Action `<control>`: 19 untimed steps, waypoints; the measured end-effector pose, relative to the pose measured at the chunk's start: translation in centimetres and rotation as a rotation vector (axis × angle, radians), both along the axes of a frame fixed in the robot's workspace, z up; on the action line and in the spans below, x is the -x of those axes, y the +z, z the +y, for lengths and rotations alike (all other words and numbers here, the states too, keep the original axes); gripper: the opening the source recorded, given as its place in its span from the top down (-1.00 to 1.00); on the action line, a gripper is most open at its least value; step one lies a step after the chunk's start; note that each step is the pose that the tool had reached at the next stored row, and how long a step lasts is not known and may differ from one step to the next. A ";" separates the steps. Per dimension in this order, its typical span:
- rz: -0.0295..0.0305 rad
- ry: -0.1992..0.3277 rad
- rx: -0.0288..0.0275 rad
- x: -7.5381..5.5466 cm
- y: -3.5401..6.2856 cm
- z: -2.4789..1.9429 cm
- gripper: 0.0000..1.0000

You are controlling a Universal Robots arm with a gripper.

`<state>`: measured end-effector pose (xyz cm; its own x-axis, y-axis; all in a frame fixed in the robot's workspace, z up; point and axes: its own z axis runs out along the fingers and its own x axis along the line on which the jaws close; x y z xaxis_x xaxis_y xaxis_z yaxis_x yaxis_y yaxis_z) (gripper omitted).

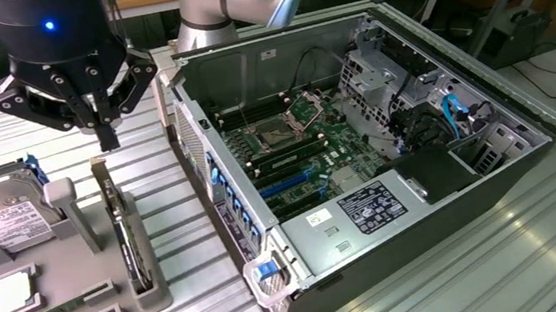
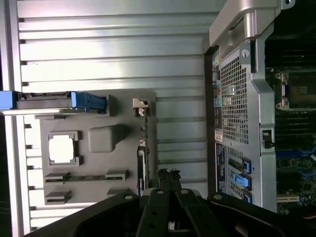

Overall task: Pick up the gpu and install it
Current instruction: 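Reach for the gpu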

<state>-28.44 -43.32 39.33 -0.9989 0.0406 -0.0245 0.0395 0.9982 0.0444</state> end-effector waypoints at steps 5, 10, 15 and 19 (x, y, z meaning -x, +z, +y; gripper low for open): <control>0.0000 0.001 0.0000 0.6 0.00 -0.19 0.79; 0.0001 0.002 0.0001 1.1 0.00 -0.37 0.79; 0.0000 0.002 0.0000 1.7 0.00 -0.57 0.79; 0.0000 0.003 0.0000 2.1 0.00 -0.72 0.79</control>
